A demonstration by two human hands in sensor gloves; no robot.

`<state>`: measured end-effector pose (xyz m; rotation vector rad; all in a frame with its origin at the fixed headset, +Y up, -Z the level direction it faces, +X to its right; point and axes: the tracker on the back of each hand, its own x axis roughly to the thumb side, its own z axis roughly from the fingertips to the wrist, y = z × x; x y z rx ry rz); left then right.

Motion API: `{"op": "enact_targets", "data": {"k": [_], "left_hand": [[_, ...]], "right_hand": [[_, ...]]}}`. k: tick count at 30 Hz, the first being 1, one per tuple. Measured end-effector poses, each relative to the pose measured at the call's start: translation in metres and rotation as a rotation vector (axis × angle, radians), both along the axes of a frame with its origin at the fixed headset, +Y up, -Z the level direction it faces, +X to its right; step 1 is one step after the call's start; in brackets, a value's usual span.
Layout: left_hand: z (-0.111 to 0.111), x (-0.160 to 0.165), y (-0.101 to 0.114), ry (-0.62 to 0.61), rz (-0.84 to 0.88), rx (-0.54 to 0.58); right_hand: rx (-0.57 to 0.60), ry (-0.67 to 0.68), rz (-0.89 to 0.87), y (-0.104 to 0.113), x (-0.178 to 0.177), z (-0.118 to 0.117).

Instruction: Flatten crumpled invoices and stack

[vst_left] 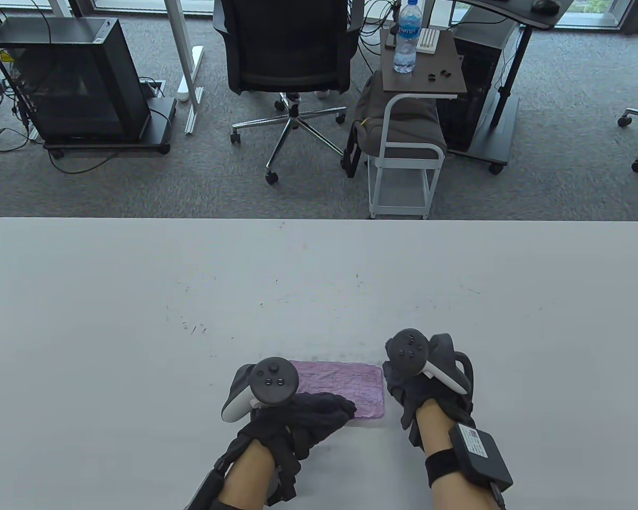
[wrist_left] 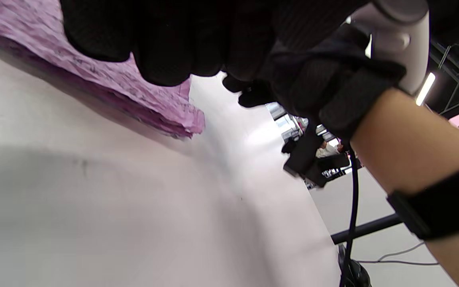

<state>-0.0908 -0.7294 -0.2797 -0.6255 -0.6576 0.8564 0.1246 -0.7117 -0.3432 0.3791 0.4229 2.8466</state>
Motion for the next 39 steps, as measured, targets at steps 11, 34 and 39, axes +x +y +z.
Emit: {"op": "enact_targets", "data": {"k": [11, 34, 39], "left_hand": [[0.001, 0.019, -0.029, -0.129, -0.206, -0.074], [0.0, 0.011, -0.014, -0.084, -0.114, -0.051], [0.002, 0.01, 0.017, -0.017, -0.132, 0.232]], "right_hand": [[-0.087, 0.312, 0.146, -0.019, -0.095, -0.041], [0.171, 0.232, 0.067, -0.002, -0.075, -0.018], [0.321, 0.155, 0.02, 0.028, -0.04, 0.024]]}}
